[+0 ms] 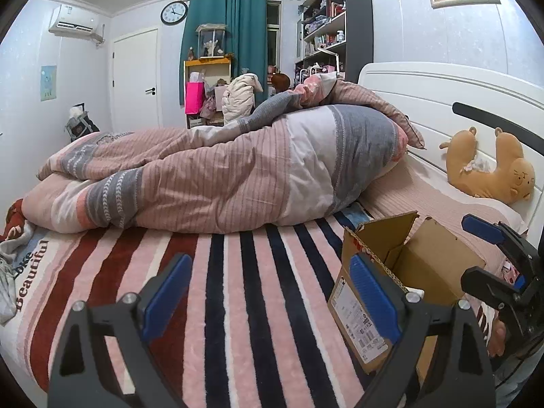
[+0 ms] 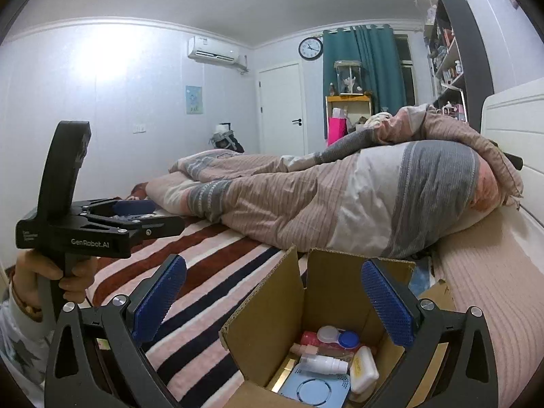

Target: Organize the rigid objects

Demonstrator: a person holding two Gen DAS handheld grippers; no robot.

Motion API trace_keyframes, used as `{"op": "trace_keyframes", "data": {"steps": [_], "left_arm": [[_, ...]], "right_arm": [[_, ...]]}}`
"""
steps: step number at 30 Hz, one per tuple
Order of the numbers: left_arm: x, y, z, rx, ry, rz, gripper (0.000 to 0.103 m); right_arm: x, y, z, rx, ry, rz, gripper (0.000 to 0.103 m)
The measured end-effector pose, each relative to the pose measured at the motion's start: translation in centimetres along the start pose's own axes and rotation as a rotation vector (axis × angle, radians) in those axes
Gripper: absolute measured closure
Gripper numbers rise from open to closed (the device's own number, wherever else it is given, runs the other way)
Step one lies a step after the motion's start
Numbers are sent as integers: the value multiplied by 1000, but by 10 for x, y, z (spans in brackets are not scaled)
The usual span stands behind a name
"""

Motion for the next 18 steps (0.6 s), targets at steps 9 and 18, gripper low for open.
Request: {"op": "trace_keyframes", "data": {"steps": [9,18], "left_arm": [[1,0,1,3,3,-7,10],[3,4,4,17,-1,-18,10]], "right_arm": [[5,-3,4,2,0,-9,0],[2,-3,6,3,-3,-8,0]]}}
Point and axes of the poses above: each gripper's, at about its wrist camera, not at the fingertips, and z roughly against the way its jaws point, x to its right, y to its top, the point moved 4 cm from there along -z, roughly the way its jaws point, and after that the axes turned 3 degrees about x, right-handed, at the moved point
